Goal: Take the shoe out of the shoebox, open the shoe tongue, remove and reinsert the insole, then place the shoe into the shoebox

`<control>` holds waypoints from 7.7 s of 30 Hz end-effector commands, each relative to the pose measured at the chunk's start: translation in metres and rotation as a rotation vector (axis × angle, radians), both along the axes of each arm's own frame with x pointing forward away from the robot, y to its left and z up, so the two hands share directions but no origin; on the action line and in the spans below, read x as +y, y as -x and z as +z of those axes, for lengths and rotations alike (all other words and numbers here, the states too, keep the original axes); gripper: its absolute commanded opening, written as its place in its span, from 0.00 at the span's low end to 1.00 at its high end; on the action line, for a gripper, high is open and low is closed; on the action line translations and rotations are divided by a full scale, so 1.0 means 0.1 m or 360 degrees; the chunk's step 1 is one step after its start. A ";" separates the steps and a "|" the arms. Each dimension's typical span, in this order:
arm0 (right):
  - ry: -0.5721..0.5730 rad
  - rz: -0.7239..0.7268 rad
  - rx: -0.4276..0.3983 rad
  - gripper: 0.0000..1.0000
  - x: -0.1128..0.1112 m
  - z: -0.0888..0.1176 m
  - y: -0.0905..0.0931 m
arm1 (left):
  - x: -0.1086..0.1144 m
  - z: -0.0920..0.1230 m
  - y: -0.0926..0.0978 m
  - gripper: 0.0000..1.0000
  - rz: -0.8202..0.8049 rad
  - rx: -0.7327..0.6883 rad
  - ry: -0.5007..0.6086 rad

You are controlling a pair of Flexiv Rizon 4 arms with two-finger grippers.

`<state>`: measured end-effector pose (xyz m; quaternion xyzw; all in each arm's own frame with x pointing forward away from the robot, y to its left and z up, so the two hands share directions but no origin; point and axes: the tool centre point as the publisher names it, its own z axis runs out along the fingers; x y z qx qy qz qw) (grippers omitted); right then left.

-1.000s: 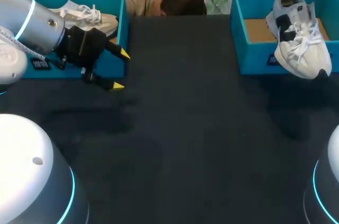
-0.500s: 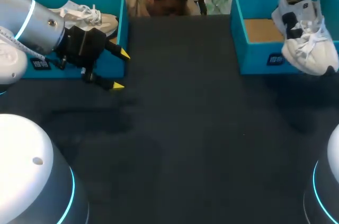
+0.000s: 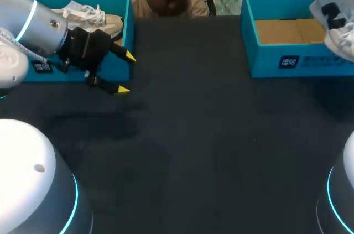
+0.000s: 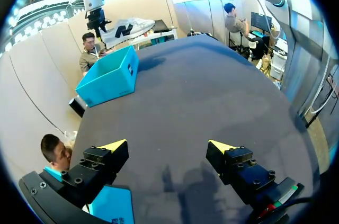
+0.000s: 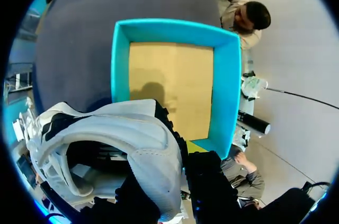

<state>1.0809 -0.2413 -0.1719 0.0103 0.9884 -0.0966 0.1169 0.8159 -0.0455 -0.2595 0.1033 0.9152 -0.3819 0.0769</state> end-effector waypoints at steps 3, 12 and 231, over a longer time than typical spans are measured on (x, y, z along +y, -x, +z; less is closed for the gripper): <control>-0.0023 -0.0022 0.0048 0.00 -0.39 -0.09 -0.16 | 0.00 0.00 0.01 1.00 0.0002 -0.0003 -0.0003; 0.0022 -0.0102 0.0104 0.00 -0.78 -0.19 -0.24 | 0.00 0.00 0.01 1.00 0.0002 -0.0003 -0.0003; -0.0154 -0.2825 -0.0325 1.00 -0.98 -1.45 0.74 | 0.00 0.00 0.01 1.00 0.0002 -0.0003 -0.0003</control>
